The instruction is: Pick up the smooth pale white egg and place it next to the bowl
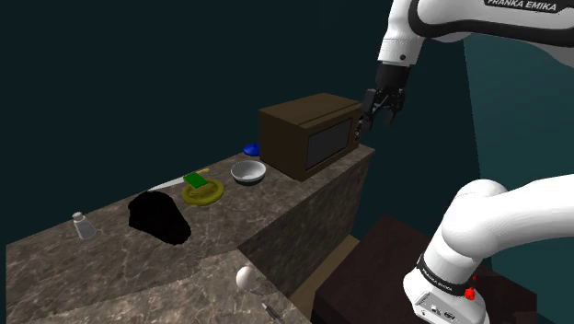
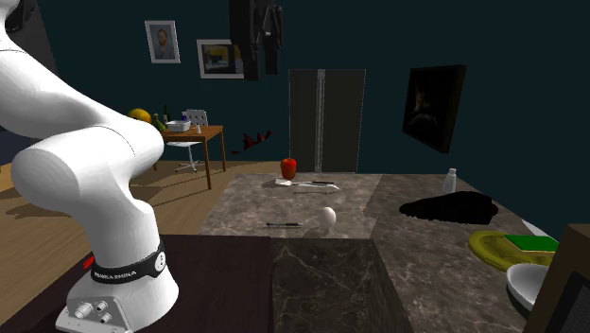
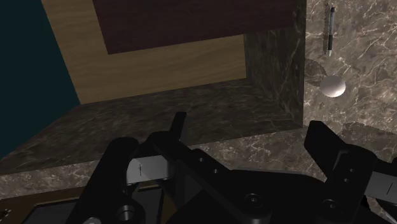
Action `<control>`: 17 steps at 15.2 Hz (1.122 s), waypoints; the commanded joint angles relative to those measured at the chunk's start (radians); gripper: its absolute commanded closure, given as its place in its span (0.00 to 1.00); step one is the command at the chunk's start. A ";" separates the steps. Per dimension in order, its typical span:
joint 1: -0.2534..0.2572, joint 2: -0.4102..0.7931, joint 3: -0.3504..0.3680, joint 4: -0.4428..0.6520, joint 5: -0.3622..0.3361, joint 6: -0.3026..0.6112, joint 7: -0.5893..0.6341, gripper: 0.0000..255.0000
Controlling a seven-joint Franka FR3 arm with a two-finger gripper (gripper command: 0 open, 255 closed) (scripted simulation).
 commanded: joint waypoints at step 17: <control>0.068 0.222 0.248 -0.244 0.193 0.452 0.245 0.00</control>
